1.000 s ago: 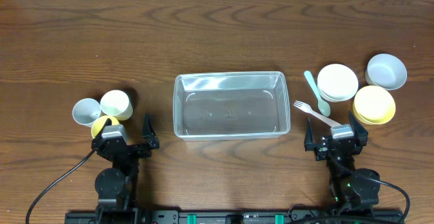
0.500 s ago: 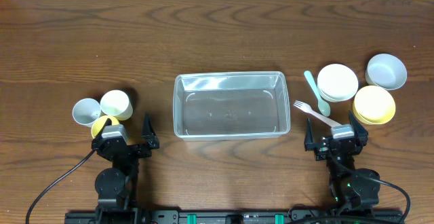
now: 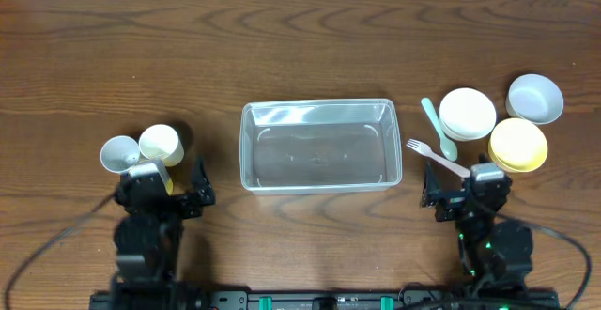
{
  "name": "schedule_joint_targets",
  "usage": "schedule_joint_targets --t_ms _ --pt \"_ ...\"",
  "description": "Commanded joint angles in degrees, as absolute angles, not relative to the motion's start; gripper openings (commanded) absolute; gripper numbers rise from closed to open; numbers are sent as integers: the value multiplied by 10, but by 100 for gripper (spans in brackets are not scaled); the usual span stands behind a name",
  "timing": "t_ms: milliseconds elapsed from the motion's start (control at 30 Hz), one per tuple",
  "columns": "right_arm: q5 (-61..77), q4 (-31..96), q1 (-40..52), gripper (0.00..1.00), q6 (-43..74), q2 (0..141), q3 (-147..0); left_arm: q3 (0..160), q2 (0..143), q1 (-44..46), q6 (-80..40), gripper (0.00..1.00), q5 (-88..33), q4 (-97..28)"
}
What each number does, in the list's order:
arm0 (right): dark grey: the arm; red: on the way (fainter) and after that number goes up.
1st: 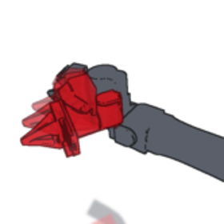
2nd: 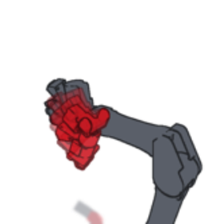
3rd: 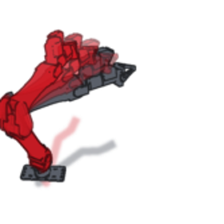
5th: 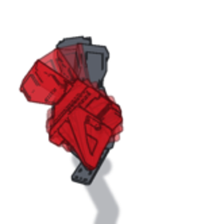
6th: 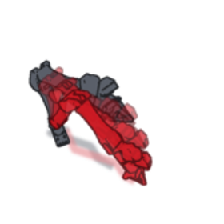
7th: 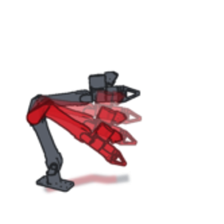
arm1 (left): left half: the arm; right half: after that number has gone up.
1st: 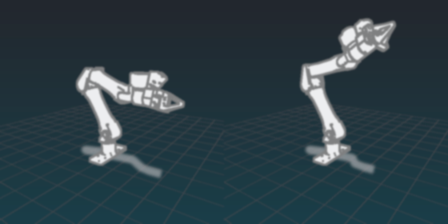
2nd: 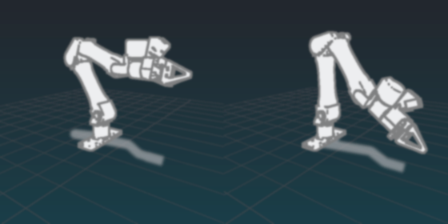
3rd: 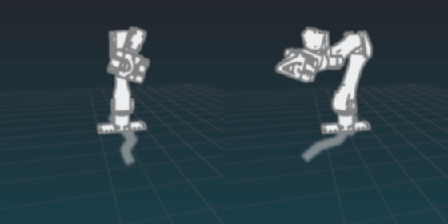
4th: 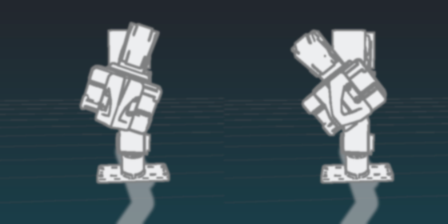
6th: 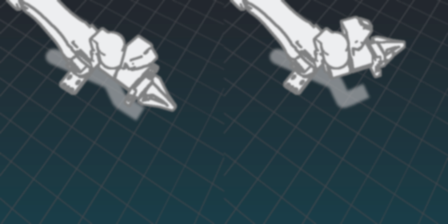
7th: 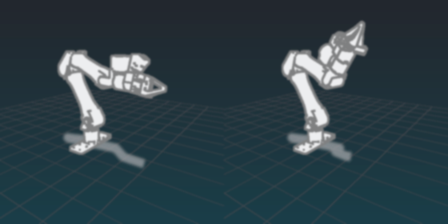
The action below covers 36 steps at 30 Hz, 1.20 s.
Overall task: Pack container
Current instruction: 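Reach the left gripper to the stacked cups and grasp the top white cup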
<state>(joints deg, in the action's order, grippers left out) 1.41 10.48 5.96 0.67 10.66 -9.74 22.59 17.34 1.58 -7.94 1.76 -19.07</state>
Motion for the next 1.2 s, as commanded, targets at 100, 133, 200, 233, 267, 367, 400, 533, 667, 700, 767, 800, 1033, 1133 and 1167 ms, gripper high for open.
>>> schedule_joint_targets --t_ms 100,133,200,233,267,367,400,533,667,700,767,800,1033,1133,1167 --pt "25 198 60 99 21 287 -274 467 386 13 -89 98 20 -337" --pt "29 227 60 99 21 326 -309 510 424 13 -89 98 20 -374" --pt "37 297 60 99 21 406 -387 592 494 13 -89 98 20 -447" --pt "37 337 60 99 21 448 -429 635 530 13 -89 98 20 -489" --pt "37 368 60 99 21 477 -459 665 556 13 -88 98 20 -521" --pt "34 500 60 99 21 594 -584 771 649 13 -89 98 19 -642" --pt "30 543 60 99 21 632 -622 798 675 13 -89 98 19 -679" --pt "29 639 60 99 21 738 -715 835 728 13 -88 98 0 -738" --pt "29 656 60 99 21 793 -729 832 767 13 -76 98 8 -698" --pt "29 656 60 99 21 801 -728 832 779 12 -76 98 13 -688" --pt "31 658 60 99 21 818 -728 832 808 9 -76 98 23 -676" --pt "33 660 60 99 21 824 -728 832 827 6 -76 98 24 -671" --pt "32 672 60 99 21 835 -725 827 948 -25 -85 98 -1 -657" --pt "32 670 60 99 21 835 -725 820 987 -36 -85 98 -10 -634" --pt "32 670 60 99 21 835 -725 819 1001 -38 -85 98 -10 -629"
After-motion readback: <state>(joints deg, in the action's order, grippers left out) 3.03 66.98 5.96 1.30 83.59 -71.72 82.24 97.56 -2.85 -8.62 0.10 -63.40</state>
